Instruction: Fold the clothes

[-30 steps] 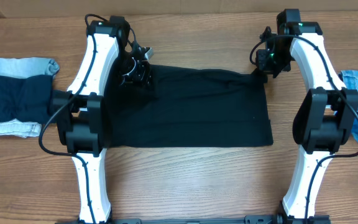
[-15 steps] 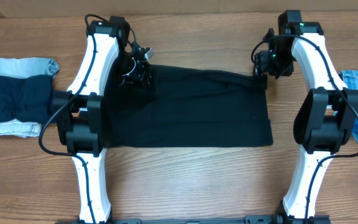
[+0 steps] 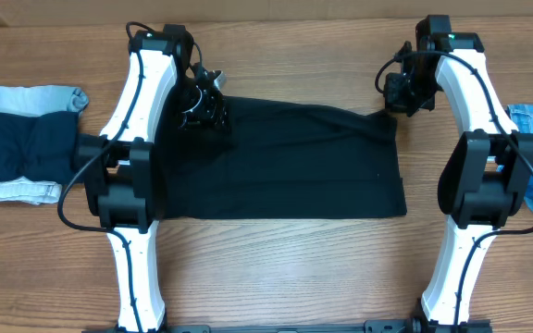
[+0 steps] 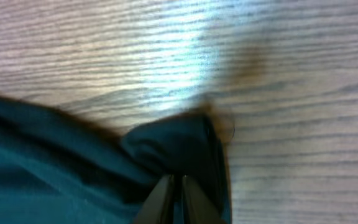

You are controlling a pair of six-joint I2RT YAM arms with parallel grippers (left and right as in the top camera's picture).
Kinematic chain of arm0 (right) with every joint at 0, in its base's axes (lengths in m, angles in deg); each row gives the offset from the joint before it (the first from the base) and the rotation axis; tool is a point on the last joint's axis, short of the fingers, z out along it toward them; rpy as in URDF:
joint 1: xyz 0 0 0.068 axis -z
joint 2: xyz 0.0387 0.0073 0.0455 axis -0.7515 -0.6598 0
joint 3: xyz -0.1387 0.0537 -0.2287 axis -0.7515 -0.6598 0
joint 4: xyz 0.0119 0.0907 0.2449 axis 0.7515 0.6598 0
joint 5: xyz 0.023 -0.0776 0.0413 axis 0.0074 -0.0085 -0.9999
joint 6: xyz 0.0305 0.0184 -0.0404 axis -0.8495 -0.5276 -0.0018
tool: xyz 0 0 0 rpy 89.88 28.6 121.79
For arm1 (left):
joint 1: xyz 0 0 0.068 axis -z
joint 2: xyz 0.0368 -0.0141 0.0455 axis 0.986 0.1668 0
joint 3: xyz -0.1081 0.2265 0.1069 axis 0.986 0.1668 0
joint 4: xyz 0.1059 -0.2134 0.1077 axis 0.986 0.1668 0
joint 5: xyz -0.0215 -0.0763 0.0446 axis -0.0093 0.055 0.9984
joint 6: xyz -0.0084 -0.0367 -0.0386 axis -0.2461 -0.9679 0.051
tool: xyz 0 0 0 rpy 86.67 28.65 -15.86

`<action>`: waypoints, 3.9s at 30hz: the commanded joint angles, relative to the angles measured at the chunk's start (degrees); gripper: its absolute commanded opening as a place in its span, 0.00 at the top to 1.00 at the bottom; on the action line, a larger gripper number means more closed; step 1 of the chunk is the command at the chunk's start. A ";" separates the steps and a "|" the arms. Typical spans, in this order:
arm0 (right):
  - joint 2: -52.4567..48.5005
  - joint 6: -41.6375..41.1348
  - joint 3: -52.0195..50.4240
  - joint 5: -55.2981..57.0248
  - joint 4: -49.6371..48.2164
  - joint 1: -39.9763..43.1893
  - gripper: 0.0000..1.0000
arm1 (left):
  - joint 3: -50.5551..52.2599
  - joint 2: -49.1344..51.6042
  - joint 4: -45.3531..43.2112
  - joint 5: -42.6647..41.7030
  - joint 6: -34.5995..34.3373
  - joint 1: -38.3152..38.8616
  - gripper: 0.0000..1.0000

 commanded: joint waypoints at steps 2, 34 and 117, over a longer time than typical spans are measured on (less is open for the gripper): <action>2.40 -0.28 3.10 0.48 1.16 0.17 0.83 | -0.17 -1.16 0.20 -0.87 -0.83 0.00 0.46; 4.00 6.88 2.71 -6.32 -17.59 1.55 0.96 | -0.17 -1.16 0.22 -0.92 -1.01 0.00 0.45; 4.02 1.53 2.58 -0.09 9.22 0.85 0.47 | -12.72 -5.25 0.81 21.92 1.84 -0.98 0.96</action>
